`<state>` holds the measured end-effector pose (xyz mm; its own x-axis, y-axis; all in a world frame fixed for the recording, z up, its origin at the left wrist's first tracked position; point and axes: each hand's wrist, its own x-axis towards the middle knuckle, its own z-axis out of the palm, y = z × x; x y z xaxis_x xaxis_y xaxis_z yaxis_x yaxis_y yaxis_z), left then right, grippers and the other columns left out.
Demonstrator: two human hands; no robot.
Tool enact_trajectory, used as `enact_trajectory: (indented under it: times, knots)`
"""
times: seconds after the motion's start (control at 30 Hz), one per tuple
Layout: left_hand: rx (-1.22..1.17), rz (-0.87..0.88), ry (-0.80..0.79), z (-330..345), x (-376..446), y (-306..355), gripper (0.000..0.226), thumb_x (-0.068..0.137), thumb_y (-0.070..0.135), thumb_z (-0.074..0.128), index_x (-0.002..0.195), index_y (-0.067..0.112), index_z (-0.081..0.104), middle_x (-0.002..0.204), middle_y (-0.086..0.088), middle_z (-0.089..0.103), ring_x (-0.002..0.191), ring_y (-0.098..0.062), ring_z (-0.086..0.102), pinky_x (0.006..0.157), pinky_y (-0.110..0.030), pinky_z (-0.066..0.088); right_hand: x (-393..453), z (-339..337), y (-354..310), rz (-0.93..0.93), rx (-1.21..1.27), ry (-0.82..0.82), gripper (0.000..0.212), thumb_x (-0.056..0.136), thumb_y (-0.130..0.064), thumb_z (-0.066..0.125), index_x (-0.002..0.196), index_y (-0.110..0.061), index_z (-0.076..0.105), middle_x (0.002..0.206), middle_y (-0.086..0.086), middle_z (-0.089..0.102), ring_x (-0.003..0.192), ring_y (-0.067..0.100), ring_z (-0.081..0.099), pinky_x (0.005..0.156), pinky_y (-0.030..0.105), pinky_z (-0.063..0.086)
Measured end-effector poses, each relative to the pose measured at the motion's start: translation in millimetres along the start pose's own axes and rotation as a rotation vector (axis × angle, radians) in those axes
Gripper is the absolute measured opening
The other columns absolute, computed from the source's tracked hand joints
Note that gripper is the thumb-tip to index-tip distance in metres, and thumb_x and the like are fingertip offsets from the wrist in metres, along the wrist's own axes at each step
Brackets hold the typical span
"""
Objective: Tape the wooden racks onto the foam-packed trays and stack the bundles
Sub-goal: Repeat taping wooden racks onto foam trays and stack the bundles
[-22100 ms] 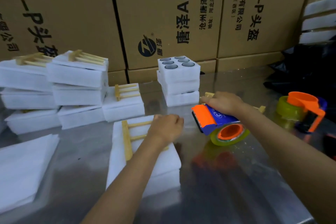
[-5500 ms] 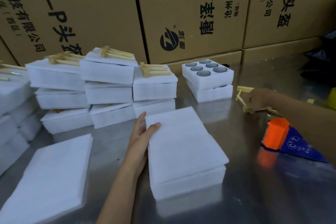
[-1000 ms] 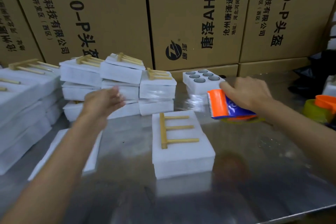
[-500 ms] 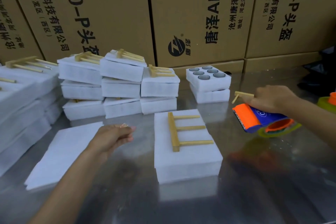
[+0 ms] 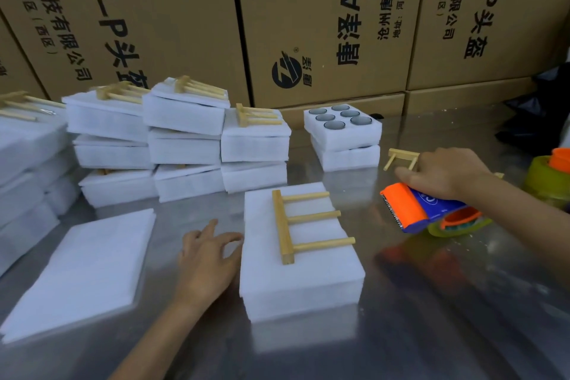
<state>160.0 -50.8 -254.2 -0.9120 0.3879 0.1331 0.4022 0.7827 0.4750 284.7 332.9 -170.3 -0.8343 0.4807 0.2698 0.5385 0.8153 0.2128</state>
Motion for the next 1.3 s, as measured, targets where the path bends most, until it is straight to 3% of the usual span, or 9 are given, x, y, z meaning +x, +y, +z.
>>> enact_trajectory:
  times: [0.13, 0.23, 0.3, 0.37, 0.5, 0.57, 0.7, 1.03, 1.3]
  knots:
    - [0.098, -0.004, 0.028, -14, 3, 7, 0.064, 0.099, 0.043, 0.048, 0.156, 0.022, 0.027, 0.166, -0.004, 0.012, 0.149, -0.027, 0.008, 0.118, -0.044, 0.017, -1, -1, 0, -0.004, 0.008, 0.009, 0.057, 0.092, -0.067, 0.024, 0.067, -0.024, 0.054, 0.064, -0.005, 0.052, 0.060, 0.008, 0.046, 0.052, 0.027, 0.025]
    - [-0.070, 0.149, 0.258, -31, 11, 36, 0.056, 0.098, 0.023, 0.055, 0.150, 0.014, 0.039, 0.157, -0.008, 0.035, 0.145, -0.029, 0.022, 0.117, -0.037, 0.021, -1, -3, 0, 0.011, 0.028, -0.008, 0.056, 0.092, -0.067, 0.025, 0.068, -0.024, 0.052, 0.065, -0.004, 0.052, 0.060, 0.010, 0.045, 0.054, 0.028, 0.027]
    - [-0.181, 0.332, 0.326, -36, 16, 72, 0.039, 0.097, 0.016, 0.055, 0.136, 0.015, 0.056, 0.141, -0.003, 0.054, 0.135, -0.023, 0.040, 0.105, -0.018, 0.028, -2, -3, 0, 0.023, 0.044, 0.001, 0.056, 0.092, -0.066, 0.025, 0.067, -0.023, 0.052, 0.064, -0.003, 0.051, 0.059, 0.010, 0.044, 0.056, 0.029, 0.028]
    - [-0.229, 0.474, 0.225, -32, 22, 114, 0.031, 0.097, 0.014, 0.053, 0.126, 0.018, 0.064, 0.128, 0.001, 0.064, 0.123, -0.018, 0.052, 0.094, -0.009, 0.034, -3, -3, -1, 0.024, 0.064, 0.018, 0.057, 0.092, -0.065, 0.026, 0.065, -0.023, 0.053, 0.063, -0.002, 0.051, 0.059, 0.011, 0.044, 0.055, 0.029, 0.027]
    - [-0.001, 0.534, -0.280, 4, 37, 190, 0.039, 0.099, 0.021, 0.044, 0.136, 0.019, 0.055, 0.138, -0.002, 0.059, 0.125, -0.025, 0.054, 0.106, -0.034, 0.042, -5, -5, -1, 0.023, 0.076, 0.015, 0.058, 0.091, -0.066, 0.026, 0.065, -0.023, 0.054, 0.063, -0.002, 0.052, 0.059, 0.012, 0.045, 0.052, 0.028, 0.024]
    - [0.128, 0.492, -0.391, 22, 43, 208, 0.034, 0.099, 0.023, 0.041, 0.125, 0.018, 0.061, 0.131, -0.005, 0.062, 0.120, -0.028, 0.056, 0.101, -0.037, 0.045, -7, -5, 2, 0.038, 0.084, 0.020, 0.058, 0.091, -0.067, 0.026, 0.065, -0.023, 0.053, 0.063, -0.002, 0.050, 0.059, 0.011, 0.044, 0.051, 0.028, 0.022]
    - [-0.065, 0.386, -0.413, 41, 52, 203, 0.025, 0.094, 0.022, 0.048, 0.095, 0.008, 0.069, 0.100, -0.010, 0.071, 0.100, -0.028, 0.065, 0.090, -0.040, 0.054, -8, -2, 2, 0.053, 0.102, 0.018, 0.055, 0.091, -0.065, 0.027, 0.065, -0.023, 0.051, 0.064, -0.003, 0.050, 0.059, 0.011, 0.043, 0.053, 0.028, 0.024]
    - [-0.207, 0.419, -0.373, 45, 57, 196, 0.017, 0.091, 0.019, 0.061, 0.093, 0.009, 0.076, 0.090, -0.001, 0.071, 0.089, -0.020, 0.064, 0.083, -0.033, 0.053, -3, -1, -32, 0.034, -0.028, 0.040, 0.052, 0.092, -0.056, 0.025, 0.083, -0.023, 0.064, 0.081, 0.002, 0.061, 0.076, 0.021, 0.053, 0.060, 0.030, 0.031]
    - [-0.297, 0.482, -0.375, 43, 55, 197, 0.021, 0.090, 0.007, 0.055, 0.079, 0.019, 0.067, 0.076, 0.011, 0.064, 0.074, -0.006, 0.058, 0.063, -0.015, 0.044, -20, -5, -35, 0.277, 0.001, 0.141, 0.043, 0.096, -0.040, 0.030, 0.080, -0.015, 0.061, 0.067, 0.003, 0.049, 0.065, 0.021, 0.045, 0.051, 0.027, 0.021]
